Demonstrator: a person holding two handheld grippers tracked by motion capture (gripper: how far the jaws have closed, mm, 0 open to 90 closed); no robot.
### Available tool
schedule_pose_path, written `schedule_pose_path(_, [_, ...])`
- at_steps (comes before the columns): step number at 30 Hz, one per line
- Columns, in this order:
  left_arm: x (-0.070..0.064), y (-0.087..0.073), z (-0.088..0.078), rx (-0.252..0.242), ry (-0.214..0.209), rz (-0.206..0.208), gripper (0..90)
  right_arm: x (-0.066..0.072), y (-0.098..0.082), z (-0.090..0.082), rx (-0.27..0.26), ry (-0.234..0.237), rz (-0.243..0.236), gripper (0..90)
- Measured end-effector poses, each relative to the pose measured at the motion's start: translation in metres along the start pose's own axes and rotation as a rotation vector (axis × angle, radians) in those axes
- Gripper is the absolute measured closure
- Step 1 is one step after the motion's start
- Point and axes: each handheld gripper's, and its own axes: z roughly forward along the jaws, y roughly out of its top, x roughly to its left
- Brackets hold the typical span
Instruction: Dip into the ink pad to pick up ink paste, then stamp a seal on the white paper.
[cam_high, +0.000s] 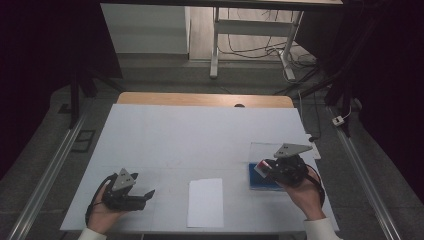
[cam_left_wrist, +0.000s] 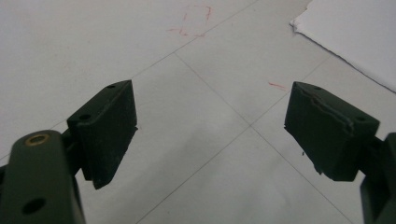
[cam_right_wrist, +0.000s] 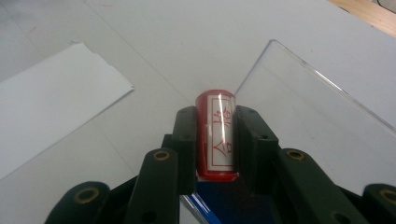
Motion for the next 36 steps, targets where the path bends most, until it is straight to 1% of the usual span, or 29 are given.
schedule_pose_path(4, [0.0, -0.001, 0.0, -0.002, 0.0, -0.002, 17.2, 0.005, 0.003, 0.001, -0.007, 0.022, -0.014, 70.4])
schedule_pose_path(6, [0.0, -0.001, 0.0, -0.002, -0.001, -0.002, 17.2, 0.009, 0.006, 0.002, -0.011, 0.043, -0.022, 70.3])
schedule_pose_path(7, [-0.001, 0.0, 0.0, -0.002, -0.002, -0.001, 17.2, 0.011, 0.007, 0.003, -0.011, 0.049, -0.036, 70.4])
schedule_pose_path(8, [-0.001, 0.0, 0.0, -0.002, -0.002, 0.002, 17.2, 0.015, 0.009, 0.004, -0.015, 0.06, -0.032, 70.4])
schedule_pose_path(11, [-0.001, 0.0, 0.0, 0.0, -0.001, 0.002, 17.2, 0.022, 0.013, 0.006, -0.028, 0.085, -0.042, 70.3])
schedule_pose_path(15, [-0.001, 0.0, 0.0, -0.001, -0.002, 0.001, 17.2, 0.031, 0.017, 0.008, -0.033, 0.122, -0.07, 70.3])
schedule_pose_path(20, [-0.001, 0.0, 0.0, -0.001, -0.002, 0.002, 17.1, 0.04, 0.02, 0.012, -0.034, 0.148, -0.098, 70.3])
schedule_pose_path(28, [-0.001, 0.0, 0.0, 0.0, -0.002, 0.005, 17.2, 0.054, 0.025, 0.019, -0.017, 0.185, -0.141, 70.3])
schedule_pose_path(33, [-0.001, 0.001, 0.0, 0.0, 0.0, 0.008, 17.2, 0.062, 0.027, 0.024, -0.001, 0.196, -0.159, 70.3])
schedule_pose_path(34, [-0.001, 0.001, 0.0, -0.001, 0.0, 0.008, 17.2, 0.063, 0.028, 0.025, -0.008, 0.204, -0.159, 70.3])
schedule_pose_path(36, [-0.001, 0.001, 0.0, -0.001, 0.0, 0.009, 17.2, 0.066, 0.028, 0.027, -0.002, 0.209, -0.166, 70.3])
